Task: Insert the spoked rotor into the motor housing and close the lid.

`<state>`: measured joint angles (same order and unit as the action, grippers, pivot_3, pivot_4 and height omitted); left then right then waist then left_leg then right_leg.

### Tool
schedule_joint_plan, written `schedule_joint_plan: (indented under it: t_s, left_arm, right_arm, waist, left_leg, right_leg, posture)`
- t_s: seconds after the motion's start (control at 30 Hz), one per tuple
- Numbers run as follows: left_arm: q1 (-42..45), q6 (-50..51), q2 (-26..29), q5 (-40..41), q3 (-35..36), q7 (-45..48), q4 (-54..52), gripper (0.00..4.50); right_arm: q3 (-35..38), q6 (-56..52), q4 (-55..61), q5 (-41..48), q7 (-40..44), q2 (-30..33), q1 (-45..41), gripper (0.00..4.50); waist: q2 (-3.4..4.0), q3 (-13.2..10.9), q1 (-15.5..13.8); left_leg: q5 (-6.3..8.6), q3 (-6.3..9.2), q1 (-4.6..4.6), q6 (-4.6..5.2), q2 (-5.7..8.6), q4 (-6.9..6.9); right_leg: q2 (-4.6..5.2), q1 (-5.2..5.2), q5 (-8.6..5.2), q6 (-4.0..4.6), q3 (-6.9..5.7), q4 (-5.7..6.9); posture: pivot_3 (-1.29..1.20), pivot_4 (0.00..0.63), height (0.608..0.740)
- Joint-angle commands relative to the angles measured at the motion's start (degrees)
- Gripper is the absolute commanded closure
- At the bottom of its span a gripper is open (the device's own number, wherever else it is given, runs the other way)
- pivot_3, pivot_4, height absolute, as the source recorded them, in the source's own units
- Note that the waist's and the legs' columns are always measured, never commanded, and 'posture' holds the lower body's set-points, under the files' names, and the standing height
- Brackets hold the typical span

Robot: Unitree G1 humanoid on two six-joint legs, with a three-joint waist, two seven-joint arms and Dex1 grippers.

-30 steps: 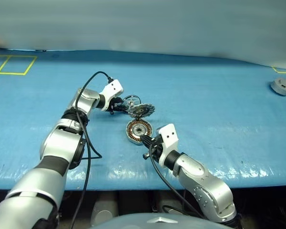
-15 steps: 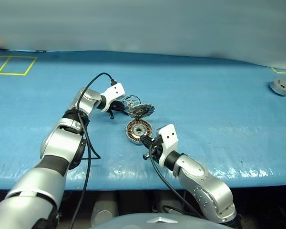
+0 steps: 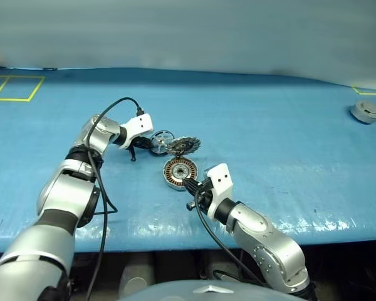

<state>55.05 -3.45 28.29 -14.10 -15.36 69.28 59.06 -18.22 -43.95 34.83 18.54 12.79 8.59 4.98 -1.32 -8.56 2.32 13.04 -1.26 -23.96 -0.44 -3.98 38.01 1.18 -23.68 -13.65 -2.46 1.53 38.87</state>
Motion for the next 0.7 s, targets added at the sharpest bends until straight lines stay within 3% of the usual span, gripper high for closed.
schedule_joint_plan:
  t_s: [0.03, 0.2, 0.37, 0.53, 0.7]
  left_arm:
    - [-6.48, 2.82, 5.67, 0.71, -1.43, 7.86, -10.59, 4.46]
    - [-19.18, 10.61, 14.55, 5.7, -0.01, 15.62, -34.26, 4.46]
    - [-30.95, 22.09, 20.61, 13.77, 4.68, 17.02, -56.72, 4.46]
    - [-35.93, 30.18, 22.18, 19.94, 8.95, 13.2, -71.1, 4.46]
    - [-35.23, 37.03, 21.39, 23.95, 8.68, 9.04, -79.88, 4.46]
  right_arm:
    - [-0.17, 1.02, 1.12, 1.0, 1.05, -0.4, -1.15, 4.5]
    - [-0.61, 2.61, 0.31, 0.84, 3.54, 0.87, -1.38, 4.5]
    - [1.69, 9.05, -0.01, 2.17, 7.65, 2.58, 2.44, 4.5]
    - [4.2, 17.86, -2.63, 2.79, 12.24, 3.91, 7.86, 4.5]
    - [4.81, 30.37, -9.05, 0.17, 13.89, 2.79, 11.77, 4.5]
  waist:
    - [0.01, 0.01, 0.12]
    - [0.03, 0.03, 0.63]
    - [0.04, 0.02, -0.34]
    - [0.04, -0.01, -1.47]
    - [0.07, -0.03, -1.56]
  left_leg:
    - [0.0, -0.01, 0.05, 0.0, -0.01, -0.04]
    - [0.0, -0.05, 0.19, 0.0, -0.11, -0.23]
    - [0.01, -0.09, 0.16, -0.01, -0.13, -0.27]
    - [0.0, -0.11, 0.15, -0.02, -0.14, -0.12]
    - [-0.01, -0.22, 0.23, -0.02, -0.12, -0.02]
  right_leg:
    - [0.0, 0.03, -0.02, 0.03, 0.01, 0.0]
    - [-0.06, 0.04, -0.13, 0.23, 0.04, 0.03]
    - [-0.01, 0.0, -0.31, 0.26, 0.02, 0.02]
    - [0.03, 0.04, -0.55, 0.23, -0.01, 0.01]
    - [0.06, 0.11, -0.54, 0.21, 0.08, 0.01]
  posture:
    - [0.0, 0.15, 0.74]
    - [0.0, 0.15, 0.74]
    - [0.0, 0.15, 0.74]
    - [0.0, 0.15, 0.74]
    - [0.0, 0.15, 0.74]
